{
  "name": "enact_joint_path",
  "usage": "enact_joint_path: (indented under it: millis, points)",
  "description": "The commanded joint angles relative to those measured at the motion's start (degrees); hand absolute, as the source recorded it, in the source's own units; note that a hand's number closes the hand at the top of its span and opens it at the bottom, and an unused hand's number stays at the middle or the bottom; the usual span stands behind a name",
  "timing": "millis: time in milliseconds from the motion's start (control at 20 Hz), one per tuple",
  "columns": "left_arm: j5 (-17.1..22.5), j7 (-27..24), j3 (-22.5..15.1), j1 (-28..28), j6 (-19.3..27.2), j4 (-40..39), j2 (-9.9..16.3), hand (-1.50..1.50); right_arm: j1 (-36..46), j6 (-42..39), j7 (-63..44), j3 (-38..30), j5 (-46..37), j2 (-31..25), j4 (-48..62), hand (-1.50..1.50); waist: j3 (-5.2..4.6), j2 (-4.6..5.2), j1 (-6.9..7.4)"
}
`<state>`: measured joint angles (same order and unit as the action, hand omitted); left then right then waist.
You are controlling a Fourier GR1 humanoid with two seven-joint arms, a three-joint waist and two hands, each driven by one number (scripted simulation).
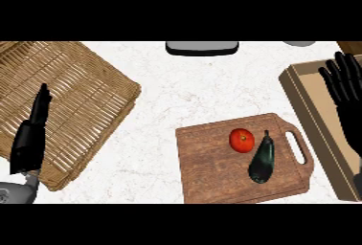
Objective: Pick the tomato from the cutting board and place it in the cardboard box
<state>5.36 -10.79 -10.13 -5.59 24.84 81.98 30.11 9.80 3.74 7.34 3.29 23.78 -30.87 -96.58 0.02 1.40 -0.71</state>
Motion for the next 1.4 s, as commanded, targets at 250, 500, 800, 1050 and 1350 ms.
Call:
enact_joint_path:
  millis: [250, 500, 800, 1050, 1350]
  points:
    - [17.63, 13.65, 4.34, 2.58, -13.23, 6.48, -0.93, 0.00, -4.30, 8.22, -10.82, 0.47, -2.16, 2.47, -1.14, -1.50, -0.07, -1.78, 1.02]
    - [21.65, 14.00, 4.87, 5.82, -15.81, 6.23, -2.34, 0.00, -12.19, 25.04, 8.05, -1.53, -17.91, 9.01, -5.01, -1.50, -0.02, -1.92, -0.15]
    - [22.06, 18.68, 6.45, 4.49, -15.50, 10.00, -0.95, 0.00, -17.01, 25.95, -1.39, 10.11, -33.29, 3.85, -17.39, -1.50, -0.13, -1.67, 0.39]
    - [22.23, 18.89, 5.81, 5.02, -15.63, 9.48, -1.32, 0.00, -18.61, 16.69, -18.67, 10.37, -41.97, -11.08, -15.19, -1.50, -0.55, -1.60, 0.60]
    - [22.26, 20.45, 5.37, 3.13, -15.87, 10.12, -1.51, 0.00, -11.54, 3.76, -42.37, 15.98, -48.13, -16.87, -20.58, -1.50, -0.48, -1.27, 2.12]
